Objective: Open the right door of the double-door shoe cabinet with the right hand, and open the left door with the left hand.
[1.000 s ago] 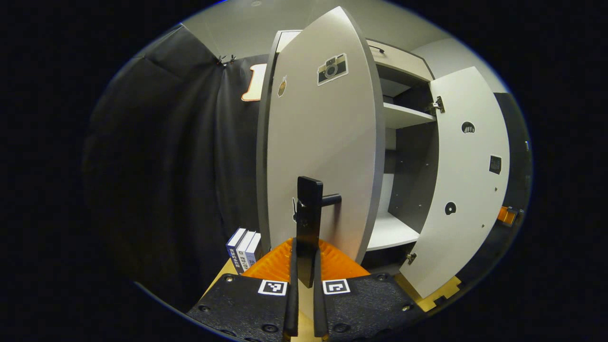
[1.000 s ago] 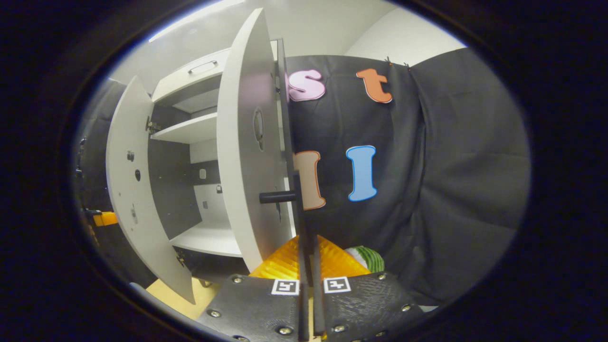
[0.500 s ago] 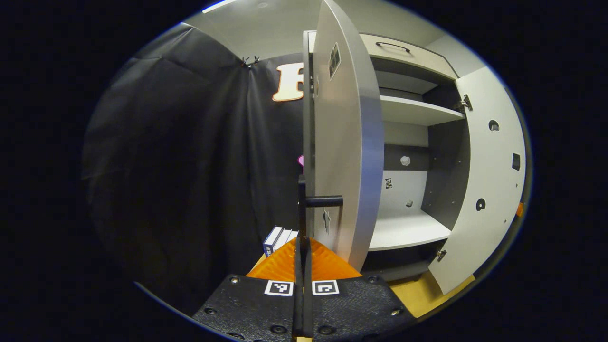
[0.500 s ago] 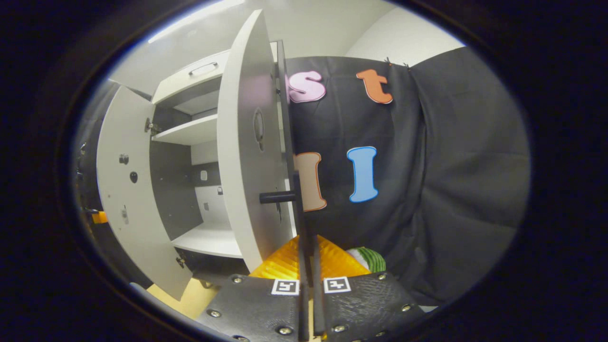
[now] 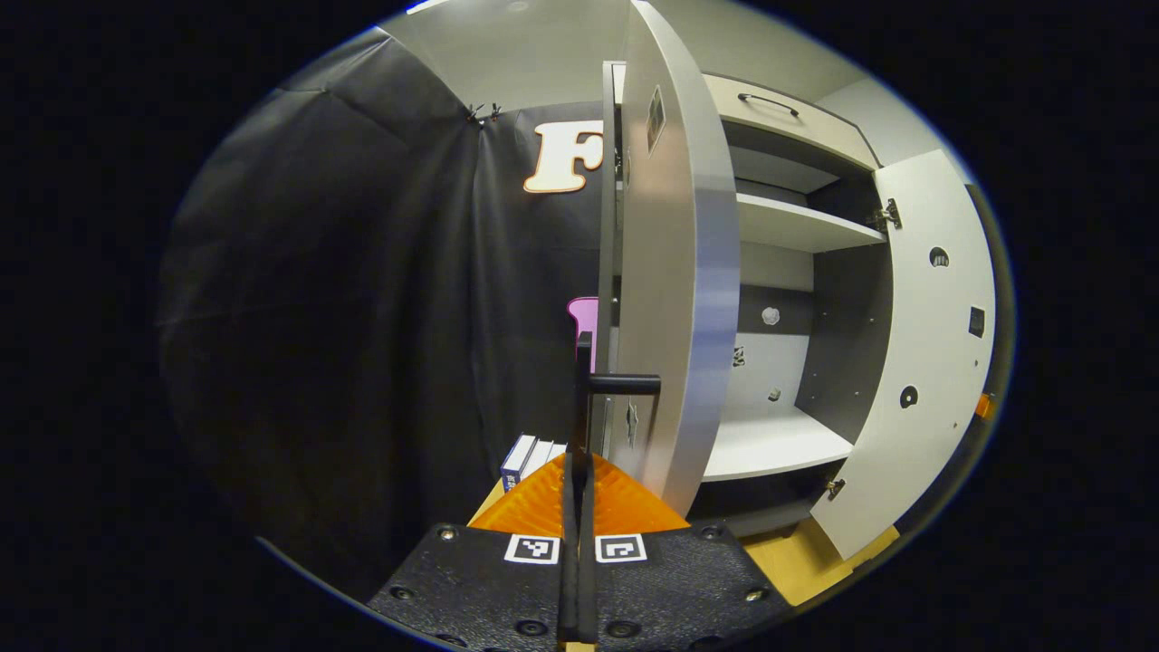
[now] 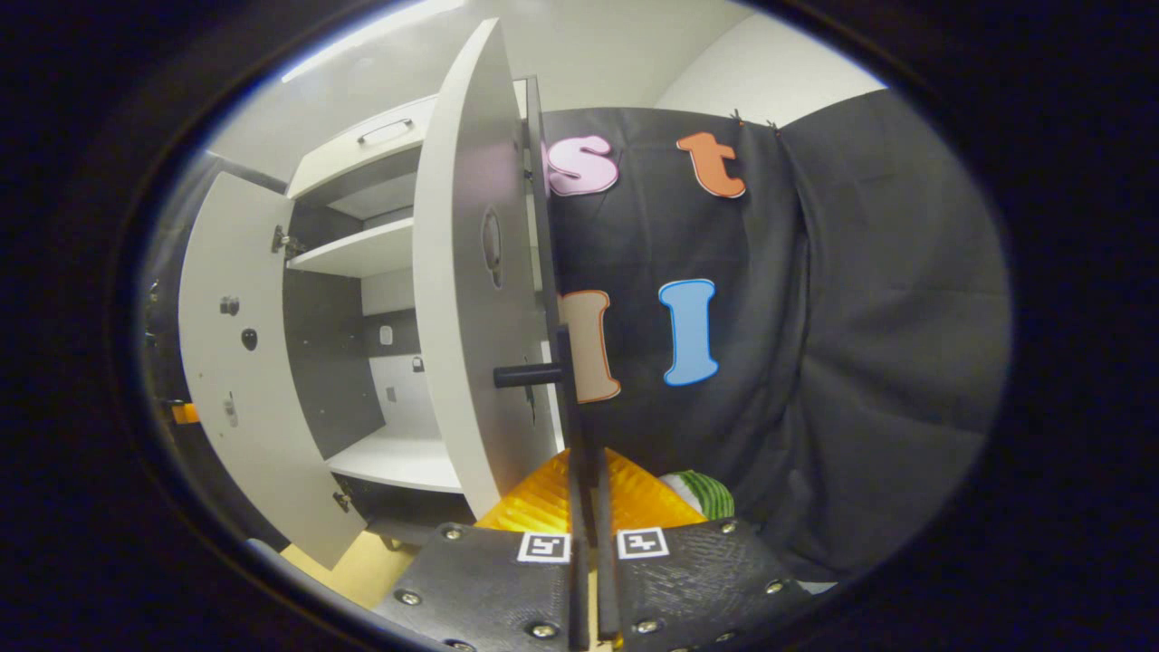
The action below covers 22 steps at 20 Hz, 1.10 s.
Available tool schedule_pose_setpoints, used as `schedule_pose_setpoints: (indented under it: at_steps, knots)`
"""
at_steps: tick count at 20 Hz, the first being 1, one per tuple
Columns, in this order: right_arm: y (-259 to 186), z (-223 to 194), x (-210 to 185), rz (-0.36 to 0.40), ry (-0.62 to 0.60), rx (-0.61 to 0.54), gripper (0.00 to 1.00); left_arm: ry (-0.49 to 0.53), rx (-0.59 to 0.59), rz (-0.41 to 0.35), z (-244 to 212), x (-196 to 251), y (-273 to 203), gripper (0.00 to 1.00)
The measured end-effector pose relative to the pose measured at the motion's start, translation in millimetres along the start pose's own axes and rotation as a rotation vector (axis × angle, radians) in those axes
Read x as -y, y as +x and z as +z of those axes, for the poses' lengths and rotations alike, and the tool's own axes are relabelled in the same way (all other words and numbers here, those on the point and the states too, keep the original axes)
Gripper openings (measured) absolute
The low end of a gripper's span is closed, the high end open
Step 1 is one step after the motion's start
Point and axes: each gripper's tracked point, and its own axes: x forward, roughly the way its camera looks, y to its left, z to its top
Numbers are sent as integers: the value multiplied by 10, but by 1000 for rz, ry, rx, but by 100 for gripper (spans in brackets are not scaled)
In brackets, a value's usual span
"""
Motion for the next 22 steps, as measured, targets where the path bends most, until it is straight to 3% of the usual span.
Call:
schedule_pose_setpoints:
  at_steps: [7,15,19,20,22]
  knots:
    - [-1,0,10,-13,-13,-7,5,14,2,-72,-1,-131,50,1]
    - [34,-2,48,-30,-59,-20,5,11,0,-87,-19,-154,58,4]
    - [-25,14,117,-36,-52,-17,21,2,-7,-75,-14,-180,49,12]
    - [-50,20,147,-39,-53,-27,25,-1,-11,-68,-15,-185,32,21]
    - [-1,-3,165,-36,-45,-28,33,6,-16,-59,-39,-198,24,19]
